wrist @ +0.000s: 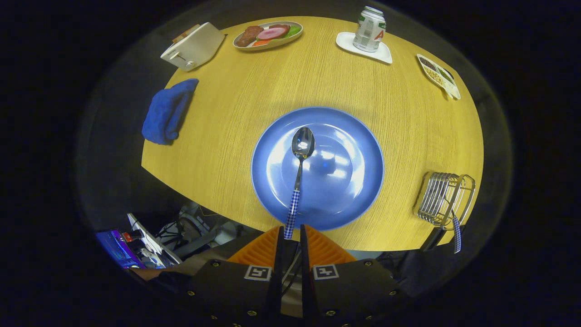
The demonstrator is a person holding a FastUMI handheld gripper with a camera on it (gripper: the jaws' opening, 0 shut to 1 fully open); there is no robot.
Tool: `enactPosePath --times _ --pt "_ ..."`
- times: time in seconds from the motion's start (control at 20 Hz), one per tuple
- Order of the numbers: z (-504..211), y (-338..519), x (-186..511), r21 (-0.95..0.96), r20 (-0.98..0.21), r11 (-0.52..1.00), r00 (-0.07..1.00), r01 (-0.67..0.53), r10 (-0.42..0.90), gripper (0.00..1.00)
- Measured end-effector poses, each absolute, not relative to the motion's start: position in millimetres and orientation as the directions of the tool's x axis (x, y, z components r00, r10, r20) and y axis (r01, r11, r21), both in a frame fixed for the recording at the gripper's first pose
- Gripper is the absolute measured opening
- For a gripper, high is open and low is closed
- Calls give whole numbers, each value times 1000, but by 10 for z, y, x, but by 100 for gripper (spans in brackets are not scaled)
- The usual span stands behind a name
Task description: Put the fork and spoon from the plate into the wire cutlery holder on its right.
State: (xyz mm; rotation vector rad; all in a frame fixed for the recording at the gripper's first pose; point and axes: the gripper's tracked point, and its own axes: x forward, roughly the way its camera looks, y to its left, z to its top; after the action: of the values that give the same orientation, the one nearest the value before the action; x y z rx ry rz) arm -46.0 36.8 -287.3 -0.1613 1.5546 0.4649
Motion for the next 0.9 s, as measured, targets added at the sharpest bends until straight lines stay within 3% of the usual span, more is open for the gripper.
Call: enactPosePath --times 0.35,0.9 --pt "-3076 482 -457 207 -978 929 -61 -307 197 19" --pt "-3387 455 -429 161 -986 944 -82 -288 143 19"
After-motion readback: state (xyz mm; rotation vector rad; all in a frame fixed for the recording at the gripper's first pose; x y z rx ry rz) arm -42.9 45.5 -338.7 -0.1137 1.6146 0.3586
